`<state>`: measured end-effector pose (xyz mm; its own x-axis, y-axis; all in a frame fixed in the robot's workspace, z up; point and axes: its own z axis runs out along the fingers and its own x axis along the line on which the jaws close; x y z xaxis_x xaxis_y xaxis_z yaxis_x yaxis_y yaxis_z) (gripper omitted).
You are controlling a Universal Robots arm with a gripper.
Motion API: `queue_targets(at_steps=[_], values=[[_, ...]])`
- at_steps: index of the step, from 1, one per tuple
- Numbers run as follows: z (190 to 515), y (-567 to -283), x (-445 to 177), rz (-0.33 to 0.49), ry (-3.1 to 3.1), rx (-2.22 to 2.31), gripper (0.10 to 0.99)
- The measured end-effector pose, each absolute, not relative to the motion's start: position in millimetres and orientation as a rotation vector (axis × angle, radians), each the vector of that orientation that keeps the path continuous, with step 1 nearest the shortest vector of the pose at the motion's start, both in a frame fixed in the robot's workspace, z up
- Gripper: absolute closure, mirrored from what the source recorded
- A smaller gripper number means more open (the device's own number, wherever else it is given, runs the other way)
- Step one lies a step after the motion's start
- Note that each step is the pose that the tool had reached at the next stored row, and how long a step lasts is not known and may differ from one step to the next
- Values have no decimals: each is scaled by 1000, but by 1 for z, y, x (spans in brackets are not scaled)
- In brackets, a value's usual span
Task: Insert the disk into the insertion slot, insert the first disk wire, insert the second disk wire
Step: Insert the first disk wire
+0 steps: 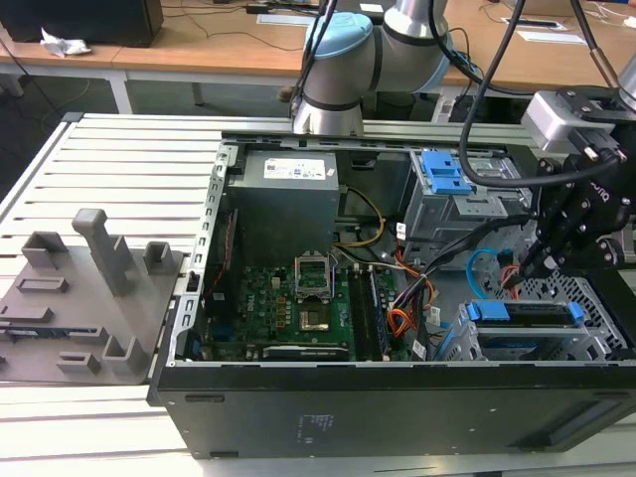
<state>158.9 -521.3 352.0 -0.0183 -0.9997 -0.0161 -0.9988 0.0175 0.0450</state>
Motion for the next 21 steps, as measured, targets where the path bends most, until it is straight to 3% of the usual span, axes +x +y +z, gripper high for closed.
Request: queue_targets(at_steps=[21], values=[[347, -549, 164, -83, -2232, 2193, 906]])
